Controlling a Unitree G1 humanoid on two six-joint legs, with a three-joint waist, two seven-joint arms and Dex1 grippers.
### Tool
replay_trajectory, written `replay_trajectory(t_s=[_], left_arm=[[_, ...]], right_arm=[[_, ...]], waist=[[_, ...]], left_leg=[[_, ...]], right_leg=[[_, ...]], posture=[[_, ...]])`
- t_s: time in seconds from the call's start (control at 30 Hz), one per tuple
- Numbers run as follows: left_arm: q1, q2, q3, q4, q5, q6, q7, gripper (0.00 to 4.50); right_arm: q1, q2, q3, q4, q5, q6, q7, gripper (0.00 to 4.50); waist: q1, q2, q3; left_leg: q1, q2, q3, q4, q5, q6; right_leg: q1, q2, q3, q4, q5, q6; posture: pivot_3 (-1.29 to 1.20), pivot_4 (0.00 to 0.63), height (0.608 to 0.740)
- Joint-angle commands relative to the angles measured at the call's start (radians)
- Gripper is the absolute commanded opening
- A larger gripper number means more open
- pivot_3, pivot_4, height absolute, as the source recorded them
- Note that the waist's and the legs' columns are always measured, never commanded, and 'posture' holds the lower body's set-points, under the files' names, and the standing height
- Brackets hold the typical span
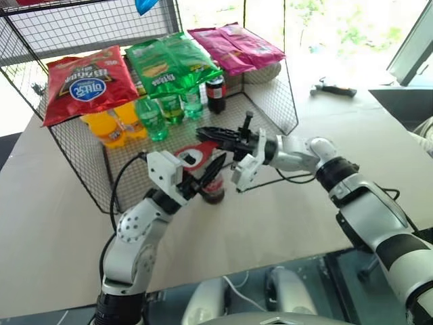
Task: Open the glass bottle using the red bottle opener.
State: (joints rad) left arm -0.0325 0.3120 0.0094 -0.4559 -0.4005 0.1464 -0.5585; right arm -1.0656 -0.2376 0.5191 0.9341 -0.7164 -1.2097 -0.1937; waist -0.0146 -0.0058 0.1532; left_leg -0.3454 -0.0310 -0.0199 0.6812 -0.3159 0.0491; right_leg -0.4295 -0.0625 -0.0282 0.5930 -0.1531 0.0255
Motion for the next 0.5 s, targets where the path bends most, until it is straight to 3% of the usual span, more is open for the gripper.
replay_trajectory(t_s=[0.03, 0.27, 0.5], left_arm=[[0.019, 0.002, -0.034, 0.020, 0.005, 0.018, -0.011, 1.91], [0.026, 0.000, -0.020, 0.001, -0.012, 0.008, -0.011, 1.91], [0.027, 0.002, -0.007, -0.016, -0.018, 0.000, 0.000, 1.91]], right_arm=[[0.020, 0.023, -0.070, 0.014, 0.215, 0.027, 0.114, 0.00], [0.106, 0.059, -0.164, -0.056, 0.508, 0.172, 0.354, 0.00], [0.192, 0.062, -0.209, -0.152, 0.574, 0.264, 0.454, 0.00]], waist=[[0.000, 0.000, 0.001], [0.000, 0.001, 0.001], [0.001, 0.001, 0.001]], left_leg=[[0.000, 0.000, 0.000, 0.000, 0.000, 0.000], [-0.001, 0.001, -0.002, -0.001, 0.000, 0.000], [-0.002, 0.001, -0.003, -0.003, 0.000, 0.000]], right_leg=[[0.000, 0.000, 0.000, 0.000, 0.000, 0.000], [0.000, 0.000, 0.000, -0.001, 0.000, 0.000], [-0.001, -0.001, 0.000, -0.001, 0.000, 0.000]], posture=[[0.00, 0.150, 0.735], [0.00, 0.150, 0.735], [0.00, 0.150, 0.735]])
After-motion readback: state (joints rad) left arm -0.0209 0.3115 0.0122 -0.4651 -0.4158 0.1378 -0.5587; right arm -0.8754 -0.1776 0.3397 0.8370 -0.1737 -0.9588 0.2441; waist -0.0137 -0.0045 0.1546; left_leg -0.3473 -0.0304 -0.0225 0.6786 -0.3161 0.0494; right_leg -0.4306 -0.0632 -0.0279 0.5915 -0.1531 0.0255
